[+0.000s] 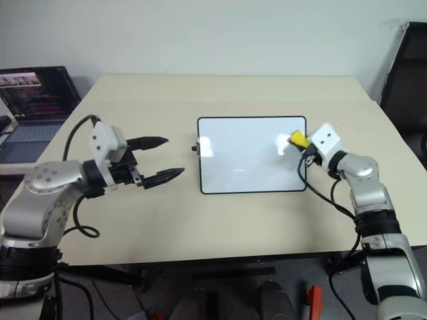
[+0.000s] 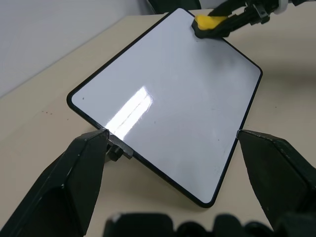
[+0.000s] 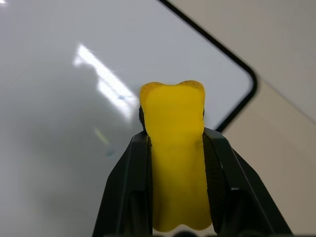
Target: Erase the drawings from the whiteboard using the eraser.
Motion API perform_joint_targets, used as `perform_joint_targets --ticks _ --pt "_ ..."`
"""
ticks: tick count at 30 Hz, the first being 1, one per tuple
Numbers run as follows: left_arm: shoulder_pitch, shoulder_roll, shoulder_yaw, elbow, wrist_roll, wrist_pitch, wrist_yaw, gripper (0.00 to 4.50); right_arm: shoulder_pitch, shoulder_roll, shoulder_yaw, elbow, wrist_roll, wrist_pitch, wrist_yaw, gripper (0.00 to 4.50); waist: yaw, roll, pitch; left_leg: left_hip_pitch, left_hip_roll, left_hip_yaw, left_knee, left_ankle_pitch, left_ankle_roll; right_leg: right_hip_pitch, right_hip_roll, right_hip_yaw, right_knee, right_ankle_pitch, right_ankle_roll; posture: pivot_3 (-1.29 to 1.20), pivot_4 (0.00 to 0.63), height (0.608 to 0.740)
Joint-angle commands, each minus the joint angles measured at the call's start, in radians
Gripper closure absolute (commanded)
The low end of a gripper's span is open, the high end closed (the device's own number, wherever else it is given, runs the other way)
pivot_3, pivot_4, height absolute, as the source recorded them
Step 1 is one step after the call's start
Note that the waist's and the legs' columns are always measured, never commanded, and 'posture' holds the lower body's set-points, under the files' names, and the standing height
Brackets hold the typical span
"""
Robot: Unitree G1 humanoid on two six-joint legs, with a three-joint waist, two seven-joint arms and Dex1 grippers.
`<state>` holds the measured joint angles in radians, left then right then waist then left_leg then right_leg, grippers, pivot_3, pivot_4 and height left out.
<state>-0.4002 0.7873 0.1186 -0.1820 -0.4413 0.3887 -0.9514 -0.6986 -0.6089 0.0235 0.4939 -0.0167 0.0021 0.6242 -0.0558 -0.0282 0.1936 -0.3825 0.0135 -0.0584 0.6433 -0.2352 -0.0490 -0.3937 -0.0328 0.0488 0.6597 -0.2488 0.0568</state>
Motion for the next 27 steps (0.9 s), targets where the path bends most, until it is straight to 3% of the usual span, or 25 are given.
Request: perform_joint_targets --ticks 1,16,27 --pt "-0.014 0.004 0.012 -0.014 0.000 -0.008 0.000 0.00 -0.008 -0.017 -0.020 0.029 -0.012 -0.007 -0.025 3.50 0.000 0.000 0.000 0.000 0.000 0.000 0.000 0.000 0.000 0.000 0.000 0.000 0.000 0.000 0.000 0.00 0.150 0.740" --pt "-0.017 0.005 0.012 -0.012 0.000 -0.010 -0.001 0.00 0.197 -0.019 0.087 -0.214 0.054 0.151 0.270 3.50 -0.004 0.000 0.000 0.003 0.001 0.000 0.000 0.000 0.000 0.002 0.001 0.000 0.000 -0.001 0.001 0.00 0.150 0.740" --pt "-0.022 0.003 0.008 -0.007 0.003 -0.012 -0.001 0.00 -0.019 0.048 -0.006 0.019 -0.032 -0.010 -0.092 3.50 -0.001 0.000 0.000 0.002 0.001 0.000 0.001 0.000 0.000 0.002 0.001 0.001 -0.001 -0.001 -0.003 0.00 0.150 0.740"
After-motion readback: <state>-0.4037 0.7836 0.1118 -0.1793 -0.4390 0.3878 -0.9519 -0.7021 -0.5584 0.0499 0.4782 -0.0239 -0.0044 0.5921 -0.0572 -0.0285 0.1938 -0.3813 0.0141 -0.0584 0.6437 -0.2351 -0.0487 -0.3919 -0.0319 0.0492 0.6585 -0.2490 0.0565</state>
